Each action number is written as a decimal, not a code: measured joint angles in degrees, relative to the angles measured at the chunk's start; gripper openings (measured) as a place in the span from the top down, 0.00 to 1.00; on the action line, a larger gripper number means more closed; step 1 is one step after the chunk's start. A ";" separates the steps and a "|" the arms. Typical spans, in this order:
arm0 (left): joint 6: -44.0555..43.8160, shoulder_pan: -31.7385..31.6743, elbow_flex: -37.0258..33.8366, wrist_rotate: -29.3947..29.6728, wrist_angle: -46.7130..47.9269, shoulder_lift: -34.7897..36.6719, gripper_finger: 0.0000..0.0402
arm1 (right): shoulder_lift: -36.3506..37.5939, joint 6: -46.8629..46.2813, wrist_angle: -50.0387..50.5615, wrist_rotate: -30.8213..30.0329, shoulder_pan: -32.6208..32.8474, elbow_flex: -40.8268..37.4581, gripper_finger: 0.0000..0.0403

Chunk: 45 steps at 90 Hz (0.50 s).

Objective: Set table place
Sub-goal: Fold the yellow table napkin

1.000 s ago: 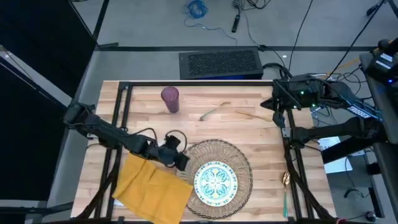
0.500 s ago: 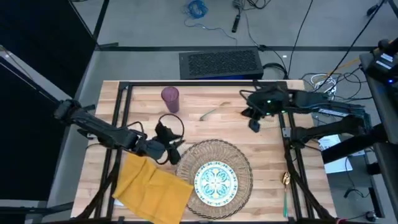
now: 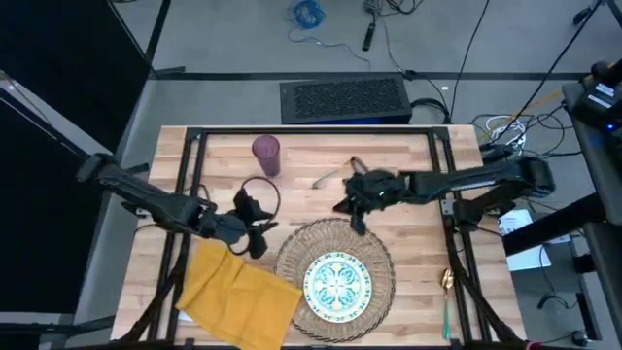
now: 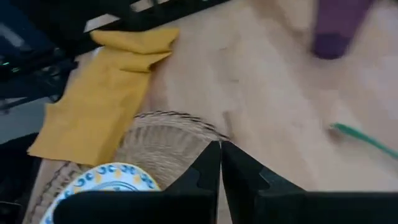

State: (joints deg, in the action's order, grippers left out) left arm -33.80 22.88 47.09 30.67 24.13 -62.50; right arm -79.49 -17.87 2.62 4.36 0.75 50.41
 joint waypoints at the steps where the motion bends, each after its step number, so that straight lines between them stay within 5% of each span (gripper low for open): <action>1: -0.19 0.23 0.00 0.16 0.26 0.61 0.77 | -0.71 0.00 -0.80 0.30 0.26 0.02 1.00; 20: 1.57 5.39 0.00 5.03 -0.14 7.65 0.77 | -13.14 -0.54 -9.74 4.48 3.04 4.83 0.96; 45: 1.52 8.06 0.00 5.66 2.72 8.02 0.77 | -23.34 -2.63 -10.03 9.36 8.39 16.20 0.71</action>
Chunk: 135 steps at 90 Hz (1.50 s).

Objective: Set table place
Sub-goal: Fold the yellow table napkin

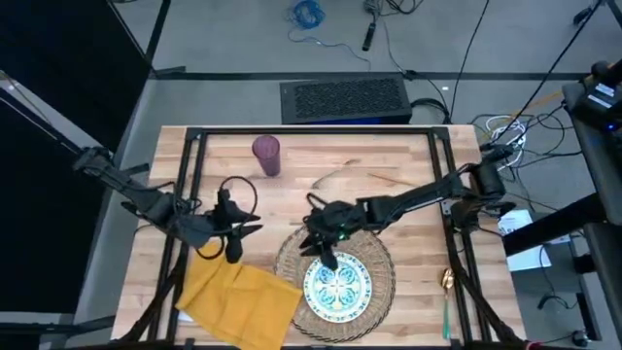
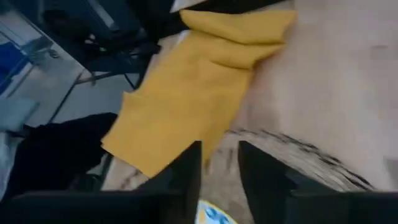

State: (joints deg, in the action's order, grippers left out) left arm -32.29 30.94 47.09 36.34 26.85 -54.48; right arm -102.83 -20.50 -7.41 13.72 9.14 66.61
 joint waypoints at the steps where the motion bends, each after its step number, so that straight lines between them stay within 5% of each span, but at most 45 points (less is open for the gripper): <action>1: 0.07 0.00 0.00 0.00 0.03 0.00 0.77 | -0.32 -0.13 0.02 -0.05 0.18 0.38 0.70; 19: 1.63 0.37 0.00 0.15 1.08 0.94 0.77 | -4.20 -6.13 0.53 -4.51 3.47 4.12 0.64; 63: 3.17 0.63 0.00 -2.61 5.59 4.09 0.77 | -16.64 -19.34 -6.69 -12.14 8.65 10.35 0.71; 98: 5.77 0.74 0.00 -4.72 6.76 4.07 0.77 | -24.55 -20.87 9.76 -15.63 11.62 24.00 0.71; 135: 7.60 0.70 0.00 -5.92 6.67 4.04 0.77 | -24.69 -23.86 16.25 -18.32 12.74 24.06 0.71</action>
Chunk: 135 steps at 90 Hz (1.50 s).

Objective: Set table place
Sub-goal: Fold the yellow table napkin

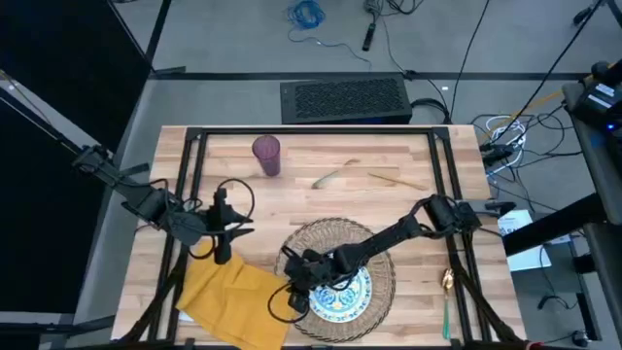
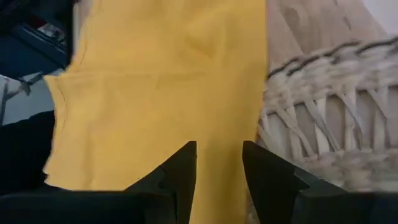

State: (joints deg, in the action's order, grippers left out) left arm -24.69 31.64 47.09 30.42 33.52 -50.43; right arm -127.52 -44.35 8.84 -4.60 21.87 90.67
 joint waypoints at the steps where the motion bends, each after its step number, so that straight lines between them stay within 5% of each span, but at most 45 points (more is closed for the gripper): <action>1: 0.09 0.00 -0.01 -0.11 0.00 0.00 0.77 | 0.00 -0.07 -0.04 0.01 0.07 0.00 0.71; 42: 1.22 0.00 -0.02 -0.27 -0.02 0.00 0.77 | -0.91 -4.24 1.39 0.07 2.25 0.04 0.73; 71: 1.11 0.00 -0.04 -0.27 -0.04 0.00 0.77 | -1.22 -2.57 2.58 -0.29 1.42 0.09 0.98; 99: 1.55 0.00 -0.04 -0.27 -0.02 -0.02 0.77 | -1.16 1.21 4.69 0.57 -0.02 4.58 1.00; 135: 1.09 0.00 -0.04 0.87 0.02 0.00 0.77 | -0.85 14.31 46.12 -1.92 -6.39 25.51 1.00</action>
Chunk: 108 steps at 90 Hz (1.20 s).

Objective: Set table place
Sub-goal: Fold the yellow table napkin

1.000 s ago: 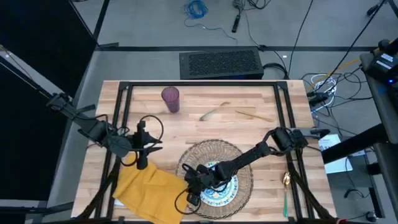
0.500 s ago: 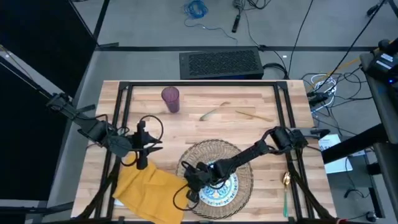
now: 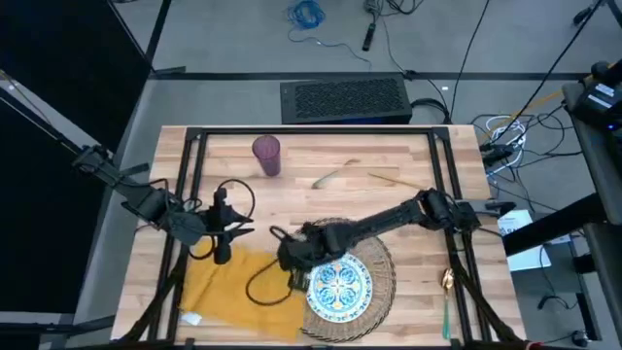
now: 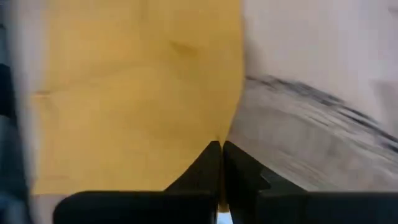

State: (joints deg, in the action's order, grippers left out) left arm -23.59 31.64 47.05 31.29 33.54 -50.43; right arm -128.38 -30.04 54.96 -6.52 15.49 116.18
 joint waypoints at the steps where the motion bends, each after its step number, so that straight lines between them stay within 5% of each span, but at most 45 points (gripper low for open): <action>1: -0.01 0.00 0.00 0.00 0.00 0.00 0.77 | 0.00 0.20 0.95 -0.24 -0.20 0.28 1.00; 65: -4.98 3.43 -2.53 1.65 2.98 0.00 0.77 | 8.58 9.12 18.18 -3.78 -13.64 2.47 1.00; 108: -6.03 3.43 -4.46 0.70 -0.03 -0.04 0.77 | 7.15 10.40 17.53 4.90 -15.06 2.47 0.96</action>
State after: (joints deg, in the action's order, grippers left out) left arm -29.63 35.07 42.59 31.98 33.51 -50.48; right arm -121.23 -19.64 72.49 -1.63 0.43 118.65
